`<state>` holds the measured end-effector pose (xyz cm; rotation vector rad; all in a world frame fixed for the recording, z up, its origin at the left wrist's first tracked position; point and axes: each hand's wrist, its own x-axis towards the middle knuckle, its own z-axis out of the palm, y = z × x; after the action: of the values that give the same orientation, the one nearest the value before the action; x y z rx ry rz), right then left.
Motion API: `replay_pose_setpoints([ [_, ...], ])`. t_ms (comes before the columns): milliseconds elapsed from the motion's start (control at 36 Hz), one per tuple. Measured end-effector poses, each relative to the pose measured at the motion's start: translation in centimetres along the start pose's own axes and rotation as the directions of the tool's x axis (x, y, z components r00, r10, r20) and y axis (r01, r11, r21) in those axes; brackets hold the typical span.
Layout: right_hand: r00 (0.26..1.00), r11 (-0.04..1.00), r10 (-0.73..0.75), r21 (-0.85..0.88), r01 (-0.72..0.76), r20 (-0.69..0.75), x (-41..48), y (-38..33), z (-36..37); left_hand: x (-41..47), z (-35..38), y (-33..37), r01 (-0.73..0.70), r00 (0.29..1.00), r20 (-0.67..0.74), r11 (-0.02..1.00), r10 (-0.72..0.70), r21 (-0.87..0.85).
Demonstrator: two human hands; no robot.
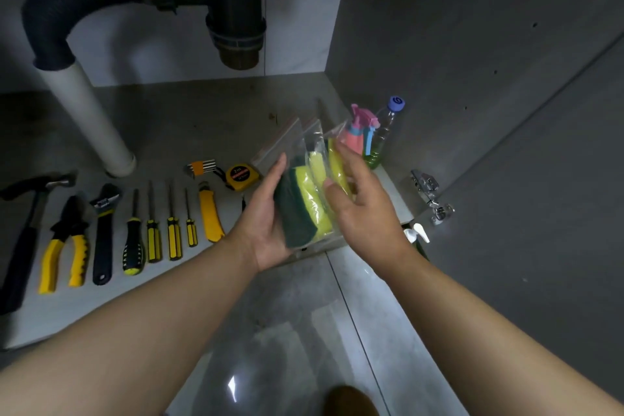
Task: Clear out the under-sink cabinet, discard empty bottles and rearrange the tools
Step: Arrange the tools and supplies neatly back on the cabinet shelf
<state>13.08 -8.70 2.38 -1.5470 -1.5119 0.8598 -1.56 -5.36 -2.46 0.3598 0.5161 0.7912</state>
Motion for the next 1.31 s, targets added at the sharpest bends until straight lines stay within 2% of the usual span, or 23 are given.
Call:
replay_pose_setpoints([
  [139,0.999,0.998,-0.012,-0.070,0.009,-0.047,-0.4,0.7,-0.1,-0.2,-0.3,0.1,0.002,0.999,-0.039,1.000,-0.002,0.007],
  [250,0.998,1.000,0.029,0.000,-0.029,-0.055,-0.5,0.9,-0.2,-0.1,-0.6,0.0,0.009,0.999,-0.051,1.000,-0.010,-0.025],
  [333,0.998,0.996,0.056,0.075,-0.053,-0.037,-0.4,1.0,-0.5,-0.2,-1.0,0.2,0.009,0.998,-0.063,0.999,-0.012,-0.041],
  [611,0.999,0.999,0.013,0.036,-0.015,0.037,-0.6,1.4,-0.6,-0.6,-1.4,0.2,0.046,0.997,-0.058,0.997,-0.050,-0.068],
  [667,0.997,0.997,0.054,0.044,-0.057,0.063,-0.8,1.2,-0.5,-0.4,-1.3,0.1,0.048,0.995,-0.080,0.998,-0.051,-0.040],
  [750,0.976,0.970,0.187,0.136,-0.202,0.113,-0.8,0.9,-0.8,0.4,-1.0,-0.2,0.029,0.990,-0.141,0.998,-0.021,0.053],
  [861,0.904,0.894,0.354,0.197,-0.402,0.239,-1.0,1.1,-1.2,1.8,0.3,-1.2,-0.003,0.946,-0.310,0.962,0.092,0.274],
  [944,0.866,0.852,0.450,0.185,-0.490,0.219,-0.9,2.6,-1.3,3.0,1.7,-2.2,-0.048,0.916,-0.362,0.942,0.175,0.333],
  [1028,0.832,0.785,0.525,0.277,-0.555,0.180,-0.3,4.7,-2.3,4.3,2.9,-2.9,-0.027,0.930,-0.339,0.948,0.140,0.318],
  [1111,0.806,0.730,0.568,0.351,-0.587,0.166,0.8,6.8,-4.0,5.8,2.9,-3.7,0.052,0.938,-0.338,0.941,0.068,0.336],
  [1222,0.758,0.680,0.635,0.358,-0.640,0.148,2.4,8.9,-5.8,7.8,2.7,-5.5,0.227,0.907,-0.420,0.859,-0.015,0.460],
  [1306,0.733,0.653,0.668,0.370,-0.660,0.128,3.4,10.3,-6.3,9.8,2.8,-6.0,0.285,0.892,-0.450,0.827,-0.044,0.485],
])
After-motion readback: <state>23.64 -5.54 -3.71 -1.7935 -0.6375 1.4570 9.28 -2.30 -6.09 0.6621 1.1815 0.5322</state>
